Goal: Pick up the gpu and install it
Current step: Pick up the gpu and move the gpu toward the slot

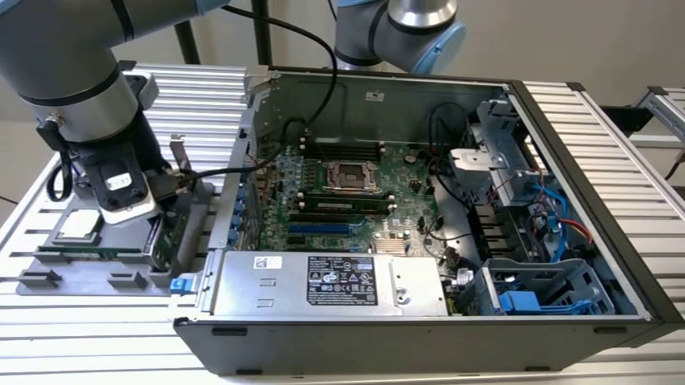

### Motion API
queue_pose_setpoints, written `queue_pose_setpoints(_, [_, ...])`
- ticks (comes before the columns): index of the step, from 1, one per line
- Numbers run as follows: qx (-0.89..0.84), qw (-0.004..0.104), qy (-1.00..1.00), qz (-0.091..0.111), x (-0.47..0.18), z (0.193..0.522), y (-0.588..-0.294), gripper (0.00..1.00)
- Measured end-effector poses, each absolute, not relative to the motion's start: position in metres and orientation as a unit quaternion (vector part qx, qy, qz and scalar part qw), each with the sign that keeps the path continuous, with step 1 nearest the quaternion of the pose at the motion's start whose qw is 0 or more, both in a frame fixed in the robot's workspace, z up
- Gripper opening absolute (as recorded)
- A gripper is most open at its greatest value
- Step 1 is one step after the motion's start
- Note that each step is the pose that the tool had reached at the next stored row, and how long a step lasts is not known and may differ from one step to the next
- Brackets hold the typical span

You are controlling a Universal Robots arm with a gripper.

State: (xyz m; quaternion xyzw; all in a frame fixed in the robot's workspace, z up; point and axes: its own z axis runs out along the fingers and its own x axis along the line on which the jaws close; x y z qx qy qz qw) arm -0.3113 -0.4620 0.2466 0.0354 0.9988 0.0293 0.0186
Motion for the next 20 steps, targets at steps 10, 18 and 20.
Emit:
queue_pose_setpoints(10, [0.035,0.019,0.999,0.029,-0.3113,0.2512,-0.462,0.0])
queue_pose_setpoints(18, [0.035,0.019,0.999,0.029,-0.3113,0.2532,-0.462,0.0])
queue_pose_setpoints(20, [0.035,0.019,0.999,0.029,-0.3113,0.2535,-0.462,0.0])
